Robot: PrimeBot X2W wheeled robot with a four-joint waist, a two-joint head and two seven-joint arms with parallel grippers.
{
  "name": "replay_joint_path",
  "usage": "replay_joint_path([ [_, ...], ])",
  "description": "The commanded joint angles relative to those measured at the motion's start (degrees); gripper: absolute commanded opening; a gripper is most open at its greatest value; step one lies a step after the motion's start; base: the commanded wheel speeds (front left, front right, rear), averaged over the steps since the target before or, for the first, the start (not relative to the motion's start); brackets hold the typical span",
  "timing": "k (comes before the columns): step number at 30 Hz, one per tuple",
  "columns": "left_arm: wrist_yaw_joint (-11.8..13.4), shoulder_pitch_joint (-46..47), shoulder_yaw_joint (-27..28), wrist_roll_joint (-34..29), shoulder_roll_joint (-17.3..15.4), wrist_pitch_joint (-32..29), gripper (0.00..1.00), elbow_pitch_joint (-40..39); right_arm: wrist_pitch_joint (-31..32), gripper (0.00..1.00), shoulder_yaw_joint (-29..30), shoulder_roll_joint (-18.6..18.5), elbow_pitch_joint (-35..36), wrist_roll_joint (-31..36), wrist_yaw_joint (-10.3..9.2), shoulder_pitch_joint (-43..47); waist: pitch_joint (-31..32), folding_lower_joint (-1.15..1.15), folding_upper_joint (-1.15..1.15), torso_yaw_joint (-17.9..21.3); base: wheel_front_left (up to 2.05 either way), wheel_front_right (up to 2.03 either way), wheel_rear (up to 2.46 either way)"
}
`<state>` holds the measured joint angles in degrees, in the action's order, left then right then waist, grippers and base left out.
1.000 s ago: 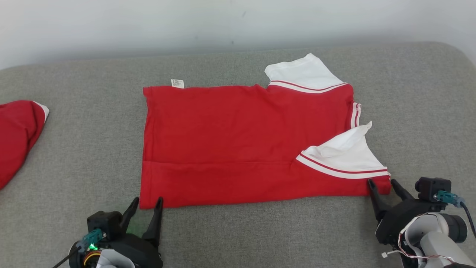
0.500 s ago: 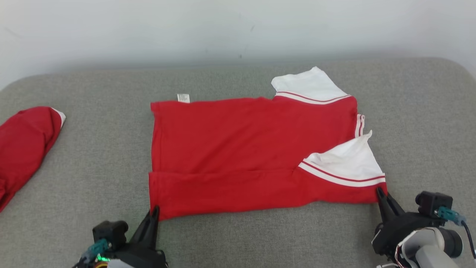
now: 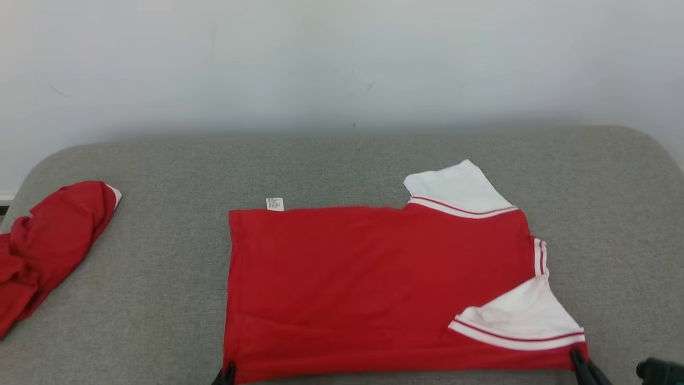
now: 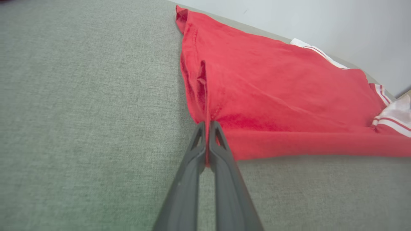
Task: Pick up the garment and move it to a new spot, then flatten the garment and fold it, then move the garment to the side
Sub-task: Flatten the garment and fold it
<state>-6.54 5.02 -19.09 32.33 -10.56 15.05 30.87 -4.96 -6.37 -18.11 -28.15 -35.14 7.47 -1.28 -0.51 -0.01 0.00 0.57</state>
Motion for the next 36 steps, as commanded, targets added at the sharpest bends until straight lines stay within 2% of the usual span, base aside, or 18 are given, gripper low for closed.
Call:
replay_joint_path([
  [1, 0.2, -1.0, 0.2, 0.1, -0.3, 0.2, 0.00, -0.4, 0.6, 0.00, 0.8, 0.7, 1.4, 0.0, 0.03, 1.8, 0.5, 0.01, 0.00, -0.3, 0.00, 0.00, 0.00],
  [6, 1.0, -3.1, -0.2, -0.8, -0.5, 0.2, 0.00, -1.5, 4.4, 0.00, 4.4, 3.4, 7.4, 3.3, 0.03, 7.6, 0.9, 0.01, 0.00, -0.4, 0.00, 0.00, 0.00],
  [7, 1.2, -3.2, -0.3, -1.2, -0.6, 0.2, 0.20, -1.6, 4.7, 0.00, 5.0, 3.7, 8.2, 4.6, 0.03, 8.1, 1.0, 0.01, 0.00, -0.5, 0.00, 0.00, 0.00],
  [8, 1.3, -3.3, -0.4, -1.5, -0.7, 0.2, 0.54, -1.7, 4.8, 0.32, 5.3, 4.0, 9.3, 6.1, 0.03, 8.4, 1.0, 0.01, 0.00, -0.5, 0.00, 0.00, 0.00],
  [9, 1.4, -3.4, -0.5, -1.7, -0.7, 0.2, 1.00, -1.8, 5.0, 1.00, 5.7, 4.5, 10.0, 7.2, 0.03, 8.8, 1.1, 0.01, 0.00, -0.6, 0.00, 0.00, 0.00],
  [15, 2.3, -4.0, 2.8, -3.3, -0.2, 0.2, 1.00, -5.1, 4.7, 1.00, 8.2, 6.9, 15.2, 12.3, 0.03, 9.3, 1.5, 0.01, 0.00, -0.9, 0.00, 0.00, 0.00],
  [23, 2.8, -5.1, 9.4, -7.7, 0.3, 0.2, 1.00, -13.7, -0.7, 1.00, 9.2, 9.2, 21.9, 14.8, 0.03, 7.5, 2.4, 0.01, 0.00, -1.6, 0.00, 0.00, 0.00],
  [26, 3.5, -5.5, 11.6, -11.2, 0.2, 0.2, 1.00, -18.2, -2.7, 1.00, 8.0, 9.3, 23.6, 17.0, 0.03, 6.7, 2.8, 0.01, 0.00, -2.1, 0.00, 0.00, 0.00],
  [31, 4.2, -6.2, 13.5, -14.7, -0.3, 0.2, 1.00, -21.8, -4.8, 1.00, 7.5, 9.9, 24.4, 18.4, 0.03, 5.9, 3.3, 0.01, 0.00, -2.7, 0.00, 0.00, 0.00],
  [36, 3.0, -7.4, 14.4, -16.4, -0.5, 0.2, 1.00, -24.4, -6.2, 1.00, 7.3, 10.7, 24.2, 19.4, 0.03, 6.0, 3.6, 0.01, 0.00, -3.2, 0.00, 0.00, 0.00],
])
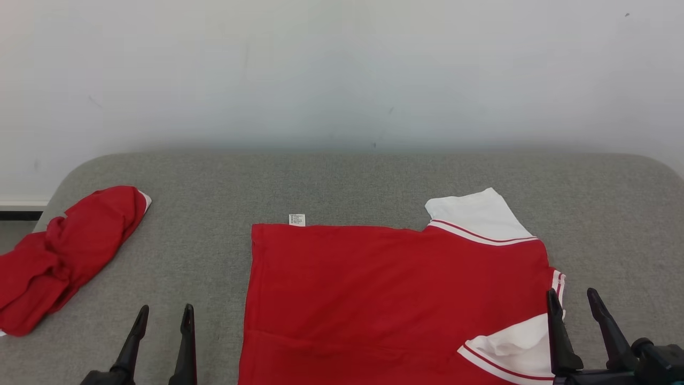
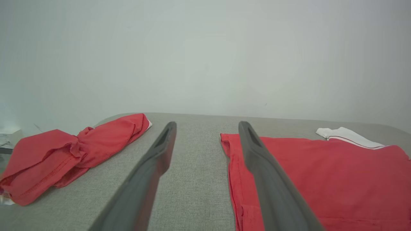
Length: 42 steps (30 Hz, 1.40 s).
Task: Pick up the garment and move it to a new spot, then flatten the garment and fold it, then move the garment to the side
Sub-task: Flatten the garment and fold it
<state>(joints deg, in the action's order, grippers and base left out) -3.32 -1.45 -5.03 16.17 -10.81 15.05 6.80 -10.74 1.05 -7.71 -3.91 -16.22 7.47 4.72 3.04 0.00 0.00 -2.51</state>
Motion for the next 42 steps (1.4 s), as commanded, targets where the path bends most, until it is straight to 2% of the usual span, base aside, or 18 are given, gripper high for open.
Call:
replay_joint_path([
  [1, -0.5, -1.1, 0.8, 0.0, -0.1, 0.2, 1.00, -0.6, -0.6, 1.00, -0.2, 0.5, -0.1, 0.7, 0.03, 0.2, 0.1, 0.00, 0.00, -0.2, 0.00, 0.00, 0.00],
  [11, -2.3, -3.7, 4.4, 0.3, -0.1, 0.2, 1.00, -0.5, -2.3, 1.00, -1.4, 1.2, -2.5, 0.0, 0.03, 0.4, 0.4, 0.00, 0.00, -0.5, 0.00, 0.00, 0.00],
  [26, -3.6, -3.8, 5.6, -1.7, 1.4, 0.2, 1.00, 1.7, -3.1, 1.00, -2.5, -0.1, -7.4, -0.5, 0.03, -1.8, 0.0, 0.00, 0.00, -0.1, 0.00, 0.00, 0.00],
  [35, -4.0, 6.3, 3.4, -0.5, -1.8, -0.8, 1.00, 5.1, 1.5, 1.00, -2.7, -4.1, -13.3, -2.8, 0.03, -12.9, -3.0, 0.00, 0.00, 0.9, 0.00, 0.00, 0.00],
  [42, -4.1, 21.0, -0.8, 4.3, -5.3, -5.6, 1.00, 8.9, 5.3, 1.00, -3.2, -7.4, -19.4, -3.4, 0.03, -26.4, -10.7, 0.00, 0.00, 1.0, 0.00, 0.00, 0.00],
])
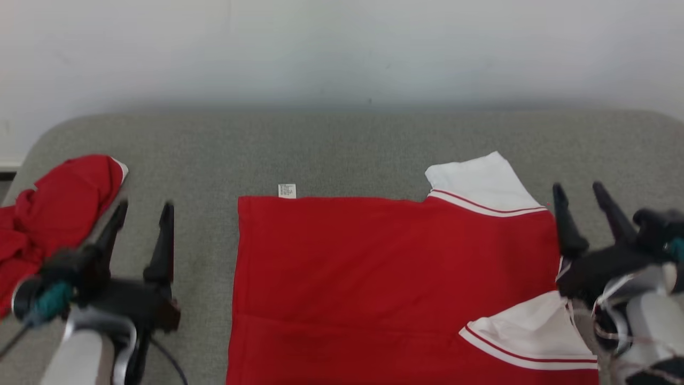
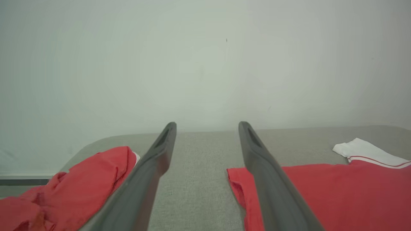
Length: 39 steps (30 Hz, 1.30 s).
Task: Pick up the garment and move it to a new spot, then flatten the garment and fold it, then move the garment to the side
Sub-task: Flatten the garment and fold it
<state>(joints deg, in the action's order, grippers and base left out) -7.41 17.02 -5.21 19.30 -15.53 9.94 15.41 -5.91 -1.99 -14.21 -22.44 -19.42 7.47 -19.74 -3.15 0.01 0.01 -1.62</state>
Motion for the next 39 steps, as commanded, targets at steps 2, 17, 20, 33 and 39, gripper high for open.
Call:
replay_joint_path([
  [2, -0.1, 6.9, -2.9, 3.6, -1.9, -2.4, 1.00, 1.7, 0.7, 1.00, -0.4, -1.8, -3.1, -0.5, 0.03, -6.1, -6.7, -0.01, -0.01, 0.1, 0.00, 0.00, 0.00],
  [17, 0.0, 30.2, -19.6, 18.1, -8.7, -16.0, 1.00, 13.0, 6.5, 1.00, -7.2, -5.9, -20.1, 0.8, 0.03, -29.7, -17.4, -0.01, -0.01, 0.5, 0.00, 0.00, 0.00],
  [20, 0.0, 33.2, -22.5, 20.8, -8.7, -19.1, 1.00, 14.8, 7.3, 1.00, -9.5, -6.2, -23.0, 0.4, 0.03, -33.7, -19.0, -0.01, -0.01, 0.3, 0.00, 0.00, 0.00],
  [33, 0.0, 39.3, -33.3, 29.2, -9.3, -28.3, 1.00, 18.2, 13.3, 1.00, -18.3, -6.6, -34.4, -1.7, 0.03, -44.5, -22.3, -0.01, -0.01, -1.1, 0.00, 0.00, 0.00],
  [39, 0.0, 41.4, -36.3, 31.1, -9.4, -28.9, 1.00, 19.3, 15.3, 1.00, -20.3, -7.2, -38.8, -2.7, 0.03, -48.2, -23.9, -0.01, -0.01, -1.7, 0.00, 0.00, 0.00],
])
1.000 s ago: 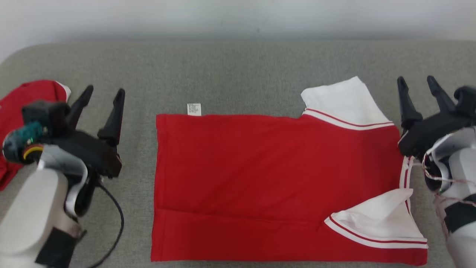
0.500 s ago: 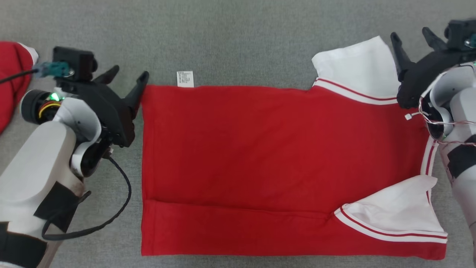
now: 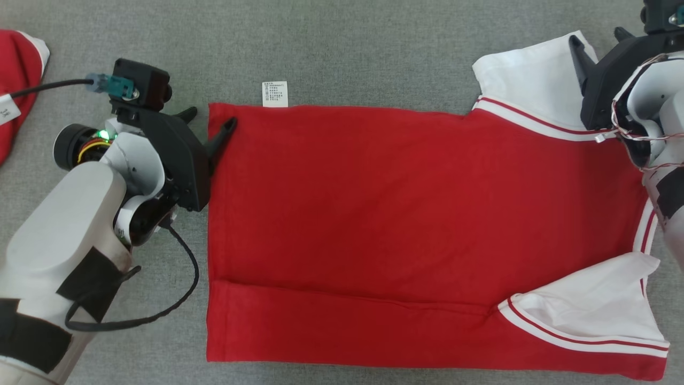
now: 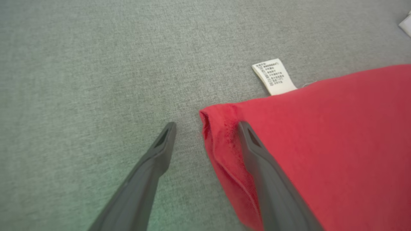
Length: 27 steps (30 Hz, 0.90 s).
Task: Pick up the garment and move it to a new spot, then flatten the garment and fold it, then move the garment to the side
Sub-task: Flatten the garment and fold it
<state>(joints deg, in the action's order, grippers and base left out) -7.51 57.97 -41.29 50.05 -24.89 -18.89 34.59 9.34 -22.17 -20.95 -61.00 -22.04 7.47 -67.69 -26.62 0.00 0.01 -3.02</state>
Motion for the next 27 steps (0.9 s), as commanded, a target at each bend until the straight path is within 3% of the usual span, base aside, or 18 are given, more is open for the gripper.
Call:
replay_joint_path([
  [1, 0.1, 0.9, -0.7, 0.9, 0.1, -0.3, 1.00, 0.4, 0.4, 1.00, -0.5, -0.4, -0.9, 0.0, 0.03, -0.8, -0.7, 0.00, -0.01, -0.4, 0.00, 0.00, 0.00],
  [5, 0.1, 1.9, -2.7, 3.3, 0.5, -2.8, 1.00, 1.5, 2.1, 1.00, -2.4, 0.0, -3.6, -0.5, 0.03, -2.7, -1.4, 0.00, -0.01, -0.8, 0.00, 0.00, 0.00],
  [6, 0.1, 2.0, -2.9, 3.9, 0.4, -3.3, 0.96, 1.9, 2.6, 1.00, -2.4, 0.4, -4.2, -1.1, 0.03, -3.0, -1.5, 0.00, -0.01, -0.8, 0.00, 0.00, 0.00],
  [7, 0.1, 2.1, -3.3, 4.5, 0.3, -4.0, 0.80, 2.1, 3.0, 1.00, -2.3, 0.5, -4.9, -1.3, 0.03, -3.4, -1.6, 0.00, -0.01, -0.9, 0.00, 0.00, 0.00],
  [8, 0.1, 2.1, -3.3, 4.5, 0.3, -4.0, 0.80, 2.1, 3.0, 1.00, -2.3, 0.5, -4.9, -1.3, 0.03, -3.4, -1.6, 0.00, -0.01, -0.9, 0.00, 0.00, 0.00],
  [9, 0.1, 2.3, -3.6, 4.8, 0.3, -4.2, 0.36, 2.1, 3.5, 1.00, -2.6, 0.6, -5.5, -1.2, 0.03, -3.8, -1.7, 0.00, -0.01, -0.9, 0.00, 0.00, 0.00],
  [10, 0.1, 2.4, -3.8, 5.1, 0.4, -4.1, 0.04, 2.1, 4.1, 1.00, -2.7, 0.7, -6.4, -1.2, 0.03, -4.0, -1.8, 0.00, -0.01, -1.0, 0.00, 0.00, 0.00],
  [12, 0.1, 2.9, -4.4, 5.4, 0.5, -4.6, 0.00, 2.0, 4.5, 1.00, -2.2, 1.1, -7.4, -2.1, 0.03, -4.9, -2.2, 0.00, -0.01, -1.1, 0.00, 0.00, 0.00],
  [13, 0.1, 3.1, -4.5, 5.5, 0.6, -4.4, 0.00, 2.1, 4.4, 0.47, -2.3, 0.9, -7.8, -1.7, 0.03, -5.4, -2.4, 0.00, -0.01, -1.2, 0.00, 0.00, 0.00],
  [14, 0.1, 3.3, -4.7, 5.9, 0.7, -4.3, 0.00, 2.0, 4.2, 0.20, -2.5, 0.9, -8.2, -1.4, 0.03, -5.8, -2.5, 0.00, -0.01, -1.3, 0.00, 0.00, 0.00],
  [15, 0.1, 3.5, -4.7, 6.2, 0.8, -3.9, 0.00, 1.9, 3.7, 0.00, -2.3, 1.3, -8.3, -1.9, 0.03, -6.2, -2.6, 0.00, -0.01, -1.3, 0.00, 0.00, 0.00],
  [27, 0.1, 1.7, -4.6, 5.0, 0.5, 8.4, 0.00, 3.2, -9.7, 0.00, -3.9, 0.8, -6.7, -3.3, 0.03, -3.6, 2.5, 0.00, -0.01, 0.0, 0.00, 0.00, 0.00],
])
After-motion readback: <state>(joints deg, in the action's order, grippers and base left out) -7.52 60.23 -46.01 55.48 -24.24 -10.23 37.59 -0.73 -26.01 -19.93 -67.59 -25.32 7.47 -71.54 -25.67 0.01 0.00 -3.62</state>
